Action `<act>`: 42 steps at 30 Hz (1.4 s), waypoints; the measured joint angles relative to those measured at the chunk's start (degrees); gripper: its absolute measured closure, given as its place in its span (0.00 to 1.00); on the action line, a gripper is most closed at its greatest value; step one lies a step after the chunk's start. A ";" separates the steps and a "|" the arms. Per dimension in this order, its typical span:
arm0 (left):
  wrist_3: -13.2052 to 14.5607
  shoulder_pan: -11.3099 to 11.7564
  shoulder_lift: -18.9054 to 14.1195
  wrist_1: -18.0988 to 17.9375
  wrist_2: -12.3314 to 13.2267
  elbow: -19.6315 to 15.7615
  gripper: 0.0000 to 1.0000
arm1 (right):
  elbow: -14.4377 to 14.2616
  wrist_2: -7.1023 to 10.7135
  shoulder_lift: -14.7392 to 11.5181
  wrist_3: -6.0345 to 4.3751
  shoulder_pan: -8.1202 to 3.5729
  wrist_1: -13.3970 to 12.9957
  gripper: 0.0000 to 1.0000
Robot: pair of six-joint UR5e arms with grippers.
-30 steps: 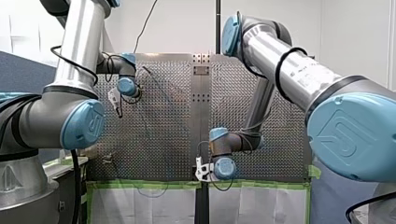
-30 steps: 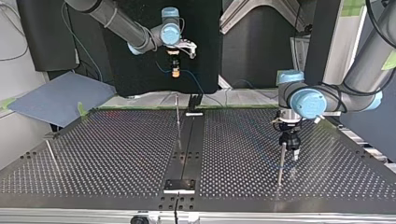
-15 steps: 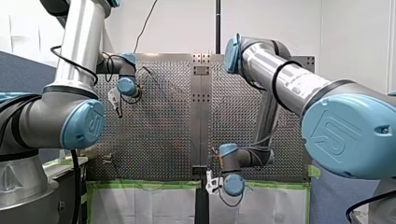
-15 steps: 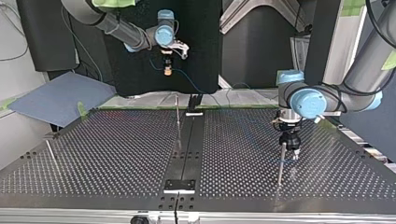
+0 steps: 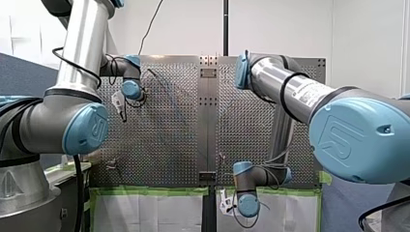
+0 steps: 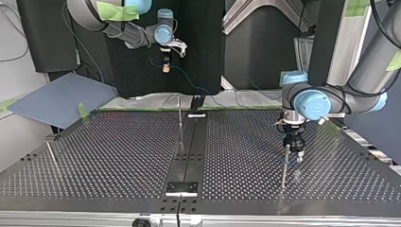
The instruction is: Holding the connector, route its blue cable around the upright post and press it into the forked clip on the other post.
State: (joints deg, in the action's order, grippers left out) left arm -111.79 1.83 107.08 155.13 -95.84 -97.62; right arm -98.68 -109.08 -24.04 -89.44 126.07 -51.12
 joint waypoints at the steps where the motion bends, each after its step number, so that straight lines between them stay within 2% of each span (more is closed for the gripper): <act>1: 0.00 0.00 0.00 -0.02 0.00 0.00 0.00 | 0.00 0.03 -0.18 0.19 -0.14 -0.11 1.00; 11: 0.00 0.00 0.00 -0.08 0.00 0.00 0.00 | -0.10 0.54 -4.16 0.70 -0.57 1.41 1.00; 15: 0.00 0.08 0.00 -0.08 -0.18 0.00 0.00 | -1.07 0.53 -6.19 1.00 -0.67 1.71 1.00; 18: 0.00 0.13 0.01 -0.06 -0.39 0.00 0.00 | -2.20 0.67 -7.67 1.23 -1.05 0.90 1.00; 23: 0.00 0.16 0.01 0.04 -0.65 0.00 0.00 | -4.82 1.28 -10.16 2.69 -1.36 -1.32 1.00; 27: 0.00 0.17 0.02 0.09 -0.70 0.00 0.00 | -6.88 1.72 -10.84 3.22 -1.48 -3.14 1.00; 31: 0.00 0.17 0.02 0.10 -0.96 0.01 0.00 | -7.99 3.06 -10.97 3.43 -1.53 -4.43 1.00; 37: 0.00 0.24 0.01 0.10 -1.14 0.04 0.00 | -9.11 5.06 -11.58 3.41 -1.84 -5.50 1.00; 42: 0.00 0.25 0.01 0.12 -1.21 0.01 0.00 | -10.96 6.98 -13.47 2.27 -2.66 -7.58 1.00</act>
State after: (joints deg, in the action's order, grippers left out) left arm -111.79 2.07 107.09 155.25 -97.05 -97.61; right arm -109.64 -102.10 -37.50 -87.18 123.41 -58.70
